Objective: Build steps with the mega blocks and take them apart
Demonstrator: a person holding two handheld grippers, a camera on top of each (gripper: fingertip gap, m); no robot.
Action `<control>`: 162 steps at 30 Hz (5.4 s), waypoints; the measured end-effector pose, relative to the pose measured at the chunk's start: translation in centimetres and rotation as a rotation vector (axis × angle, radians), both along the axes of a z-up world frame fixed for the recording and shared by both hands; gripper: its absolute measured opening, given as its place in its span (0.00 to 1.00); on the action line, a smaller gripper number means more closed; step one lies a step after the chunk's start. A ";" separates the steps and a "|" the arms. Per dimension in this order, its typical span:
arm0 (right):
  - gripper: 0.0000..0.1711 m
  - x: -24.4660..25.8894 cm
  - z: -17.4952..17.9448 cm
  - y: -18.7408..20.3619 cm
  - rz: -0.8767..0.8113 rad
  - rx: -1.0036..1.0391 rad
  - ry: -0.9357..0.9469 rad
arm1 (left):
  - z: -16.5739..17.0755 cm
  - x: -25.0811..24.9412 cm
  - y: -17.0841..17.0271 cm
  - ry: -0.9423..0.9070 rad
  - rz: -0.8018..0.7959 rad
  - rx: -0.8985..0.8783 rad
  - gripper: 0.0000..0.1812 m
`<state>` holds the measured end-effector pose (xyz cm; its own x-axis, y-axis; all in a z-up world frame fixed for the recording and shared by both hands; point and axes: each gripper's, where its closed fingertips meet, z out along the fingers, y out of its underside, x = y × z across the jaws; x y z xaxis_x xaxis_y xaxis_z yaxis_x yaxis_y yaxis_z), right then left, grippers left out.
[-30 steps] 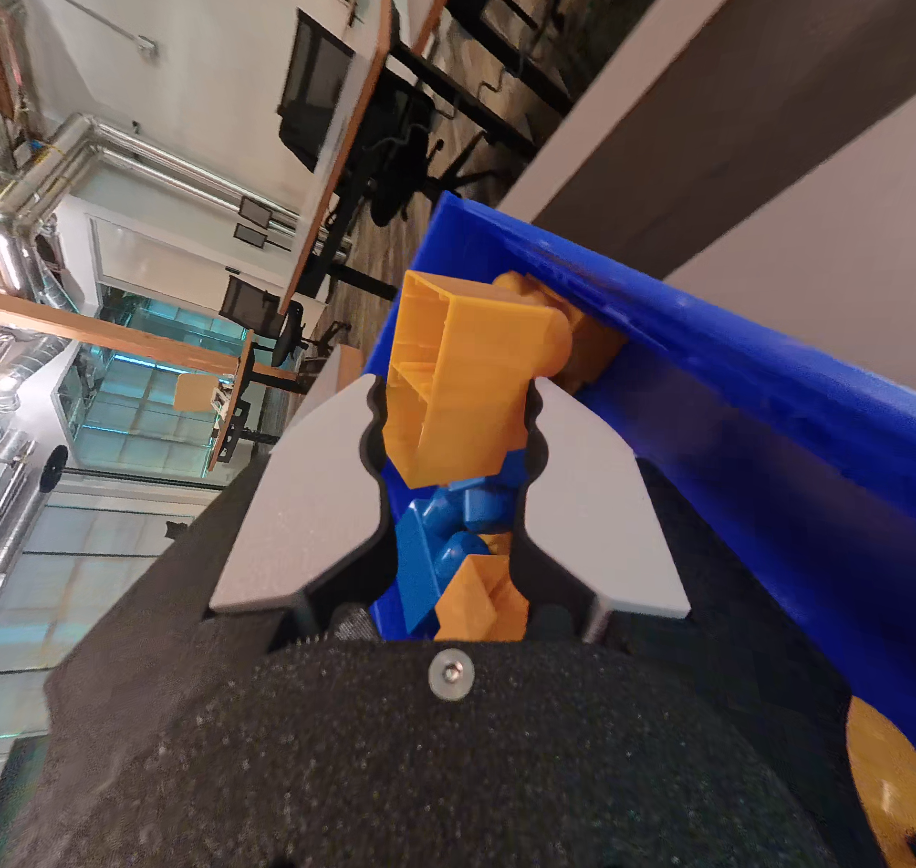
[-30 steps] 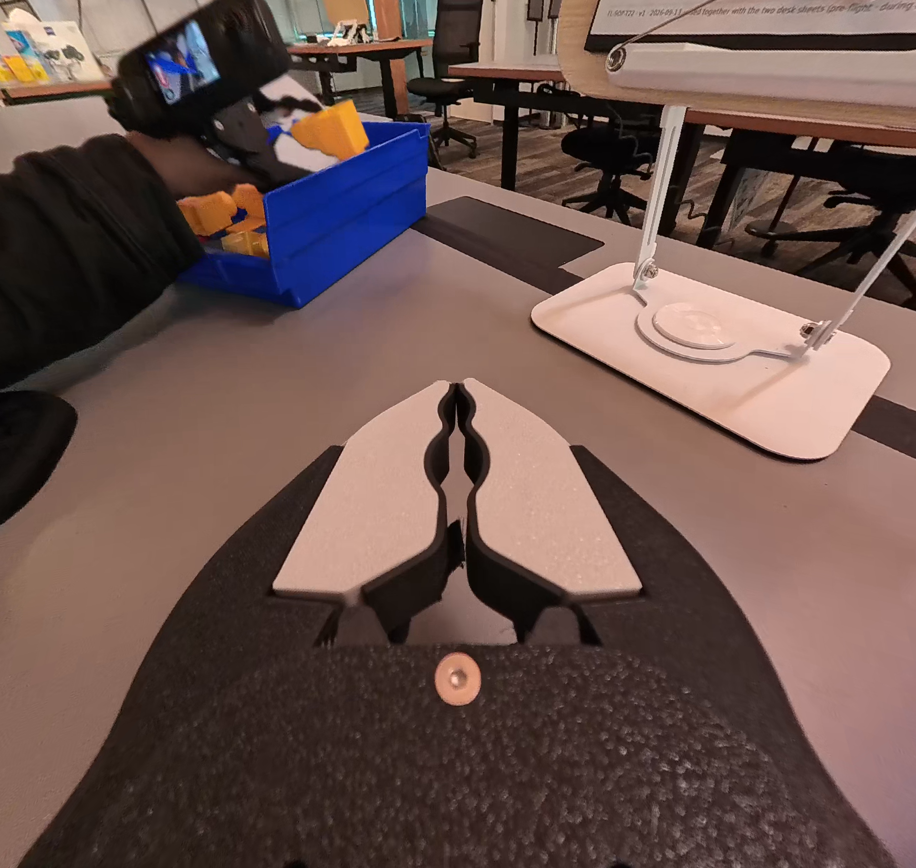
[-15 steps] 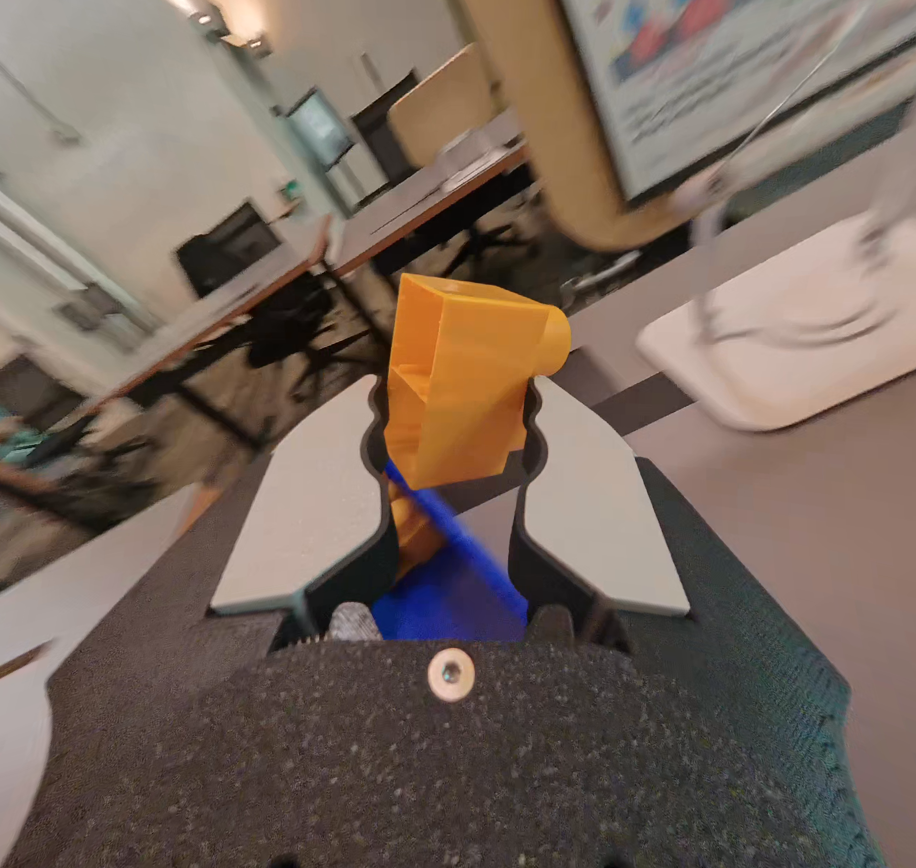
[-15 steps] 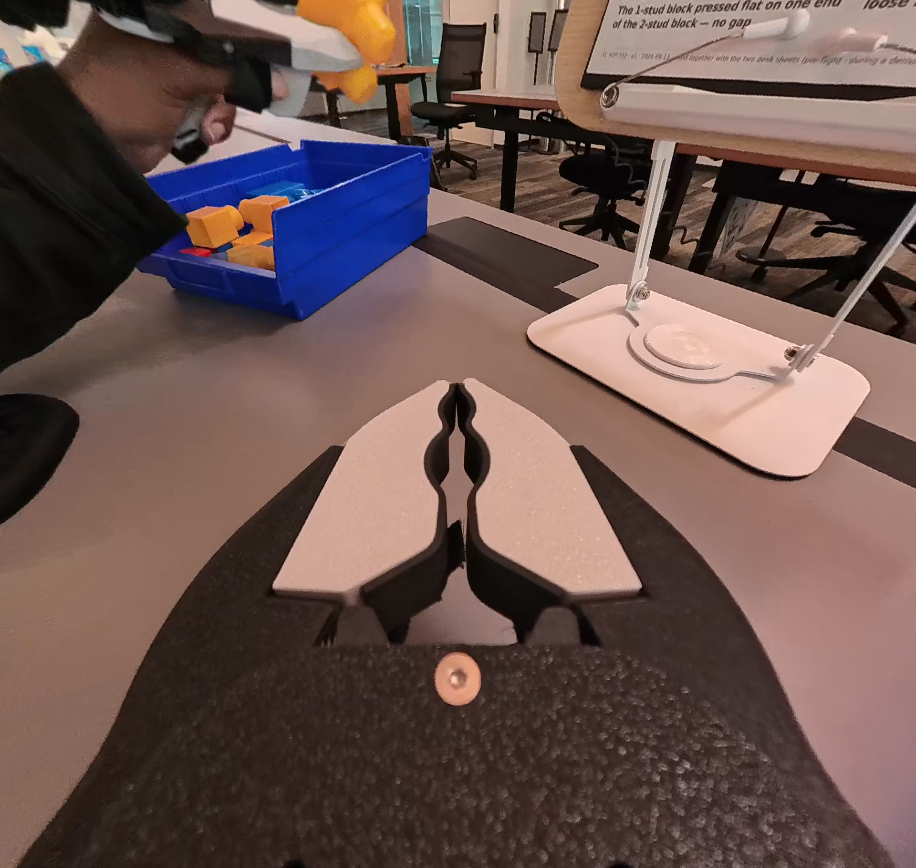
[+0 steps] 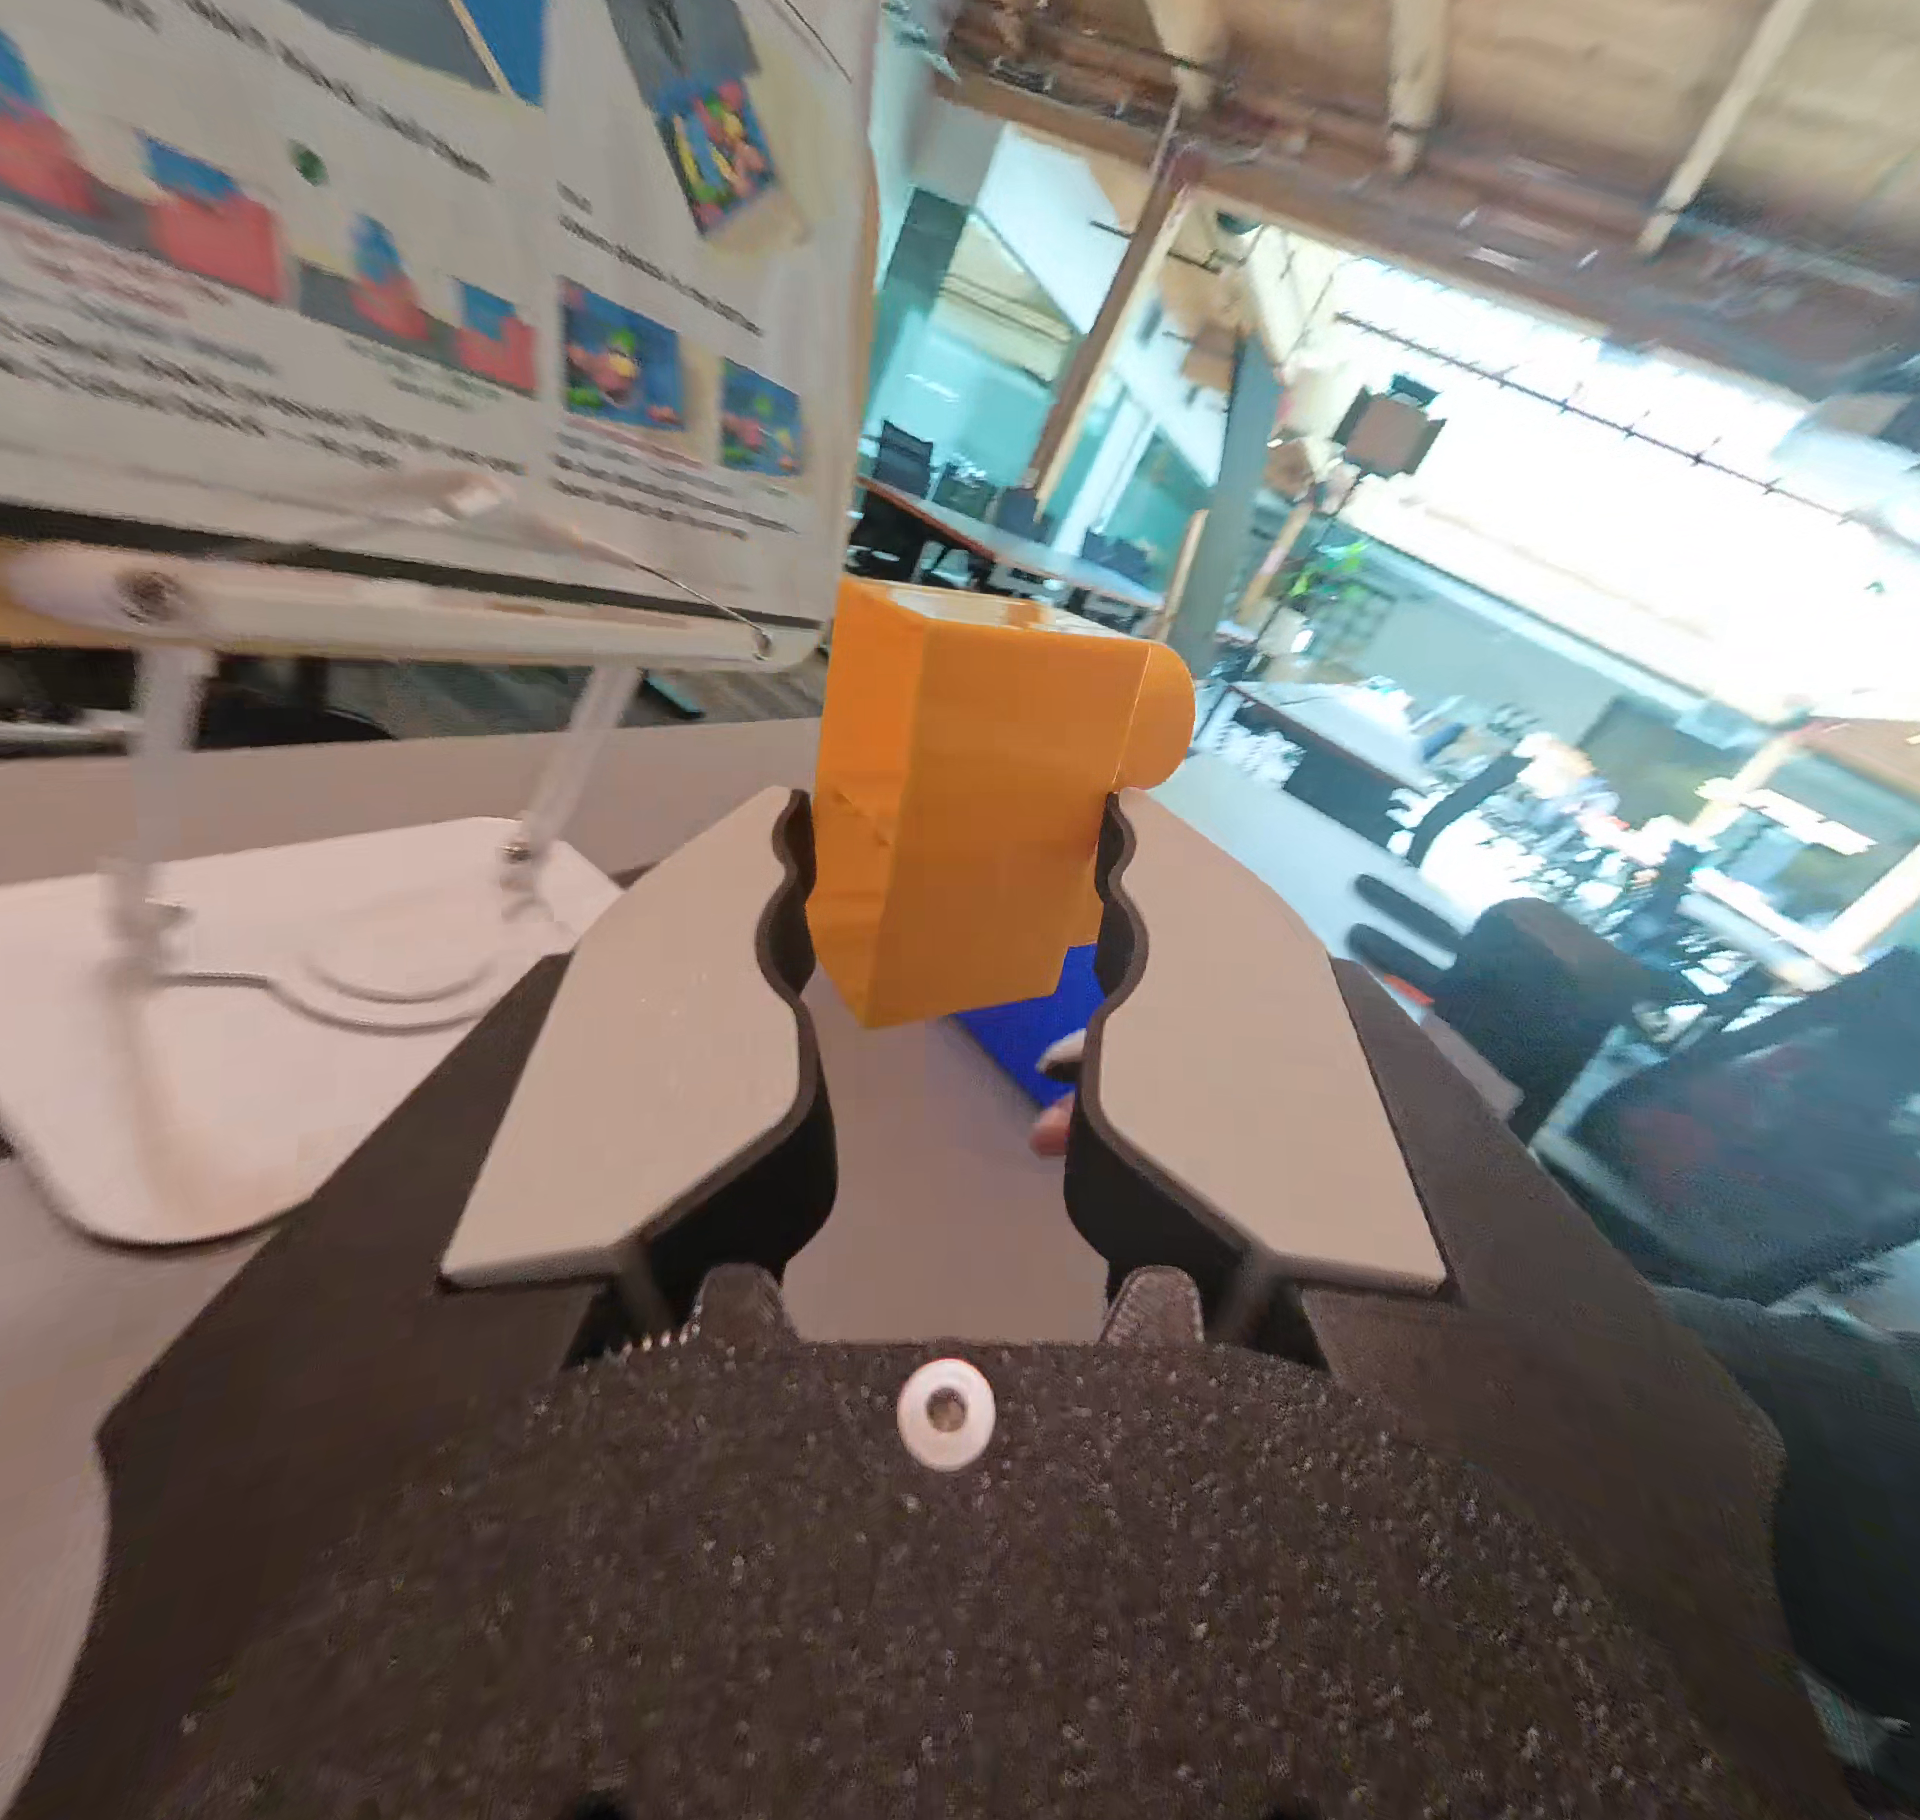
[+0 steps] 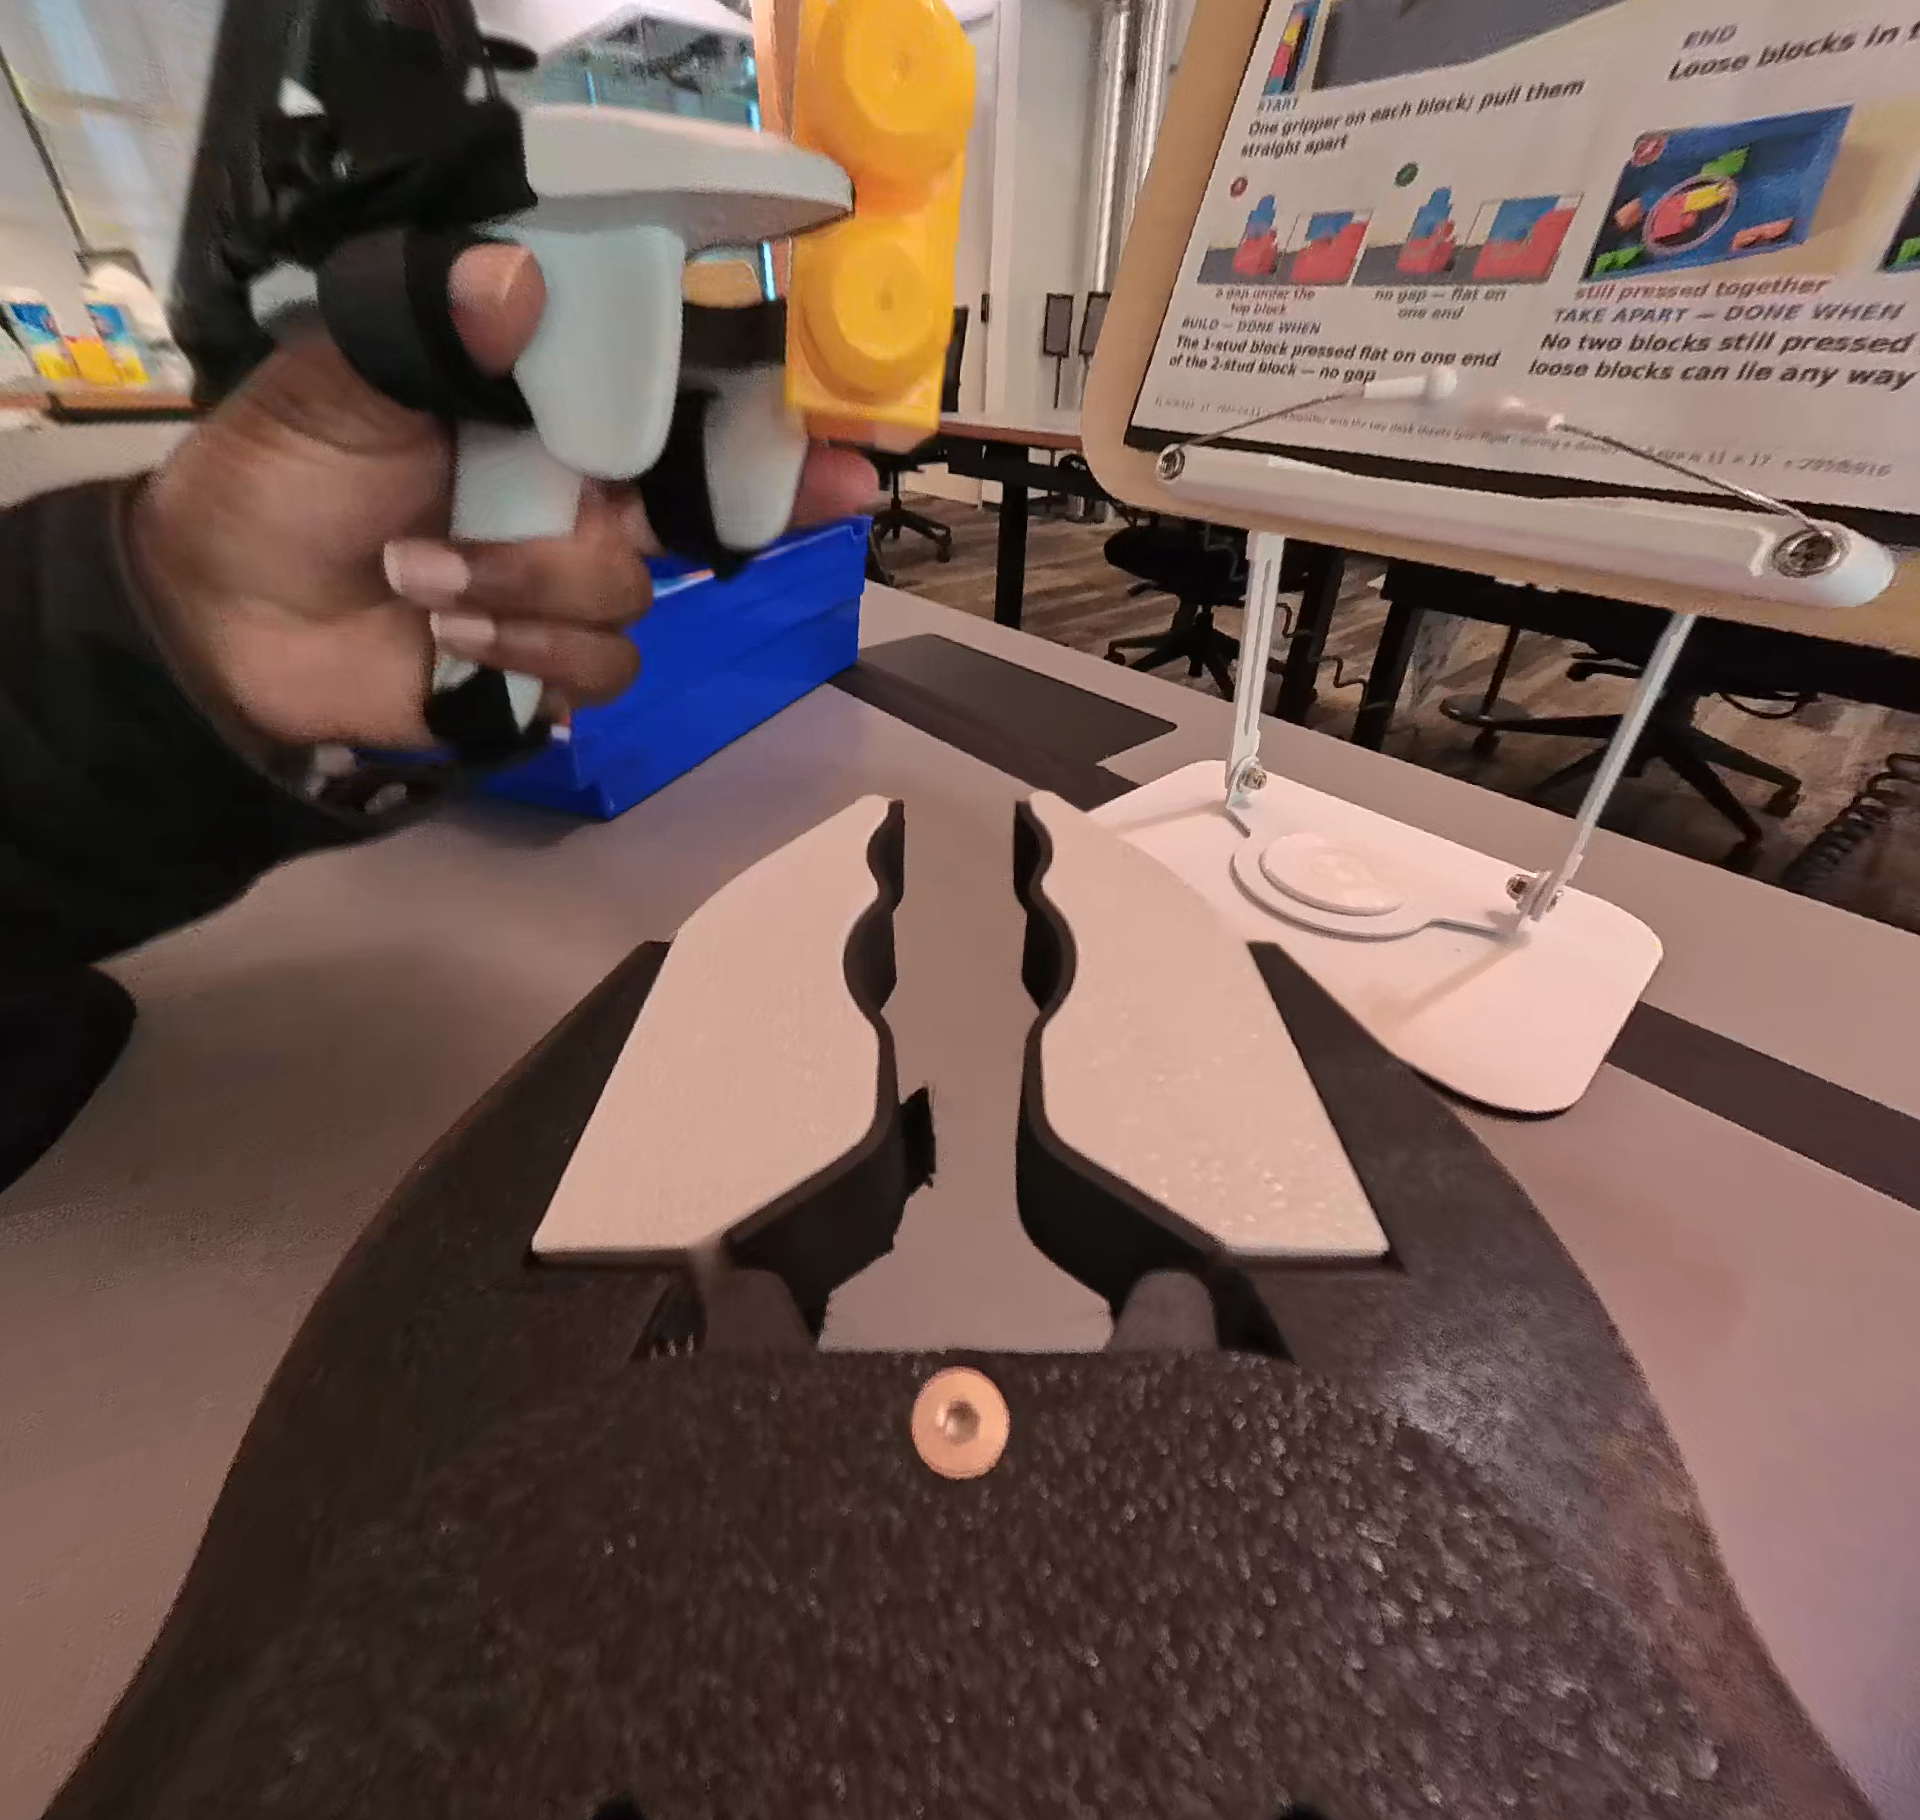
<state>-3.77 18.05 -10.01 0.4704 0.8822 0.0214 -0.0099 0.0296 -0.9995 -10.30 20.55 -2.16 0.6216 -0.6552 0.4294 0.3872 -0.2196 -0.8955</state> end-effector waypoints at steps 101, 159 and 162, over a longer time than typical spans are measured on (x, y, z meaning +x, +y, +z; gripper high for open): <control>0.21 1.7 -12.1 -6.8 0.570 -0.130 -0.808 | -20.3 6.1 -10.0 1.003 -0.772 -0.016 0.20; 0.23 0.9 -6.3 -2.9 0.391 -0.167 -0.410 | -18.2 -27.5 -7.5 1.246 0.139 -0.710 0.16; 0.22 0.9 -6.3 -3.0 0.394 -0.167 -0.411 | -18.3 -27.6 -7.5 1.240 0.140 -0.709 0.16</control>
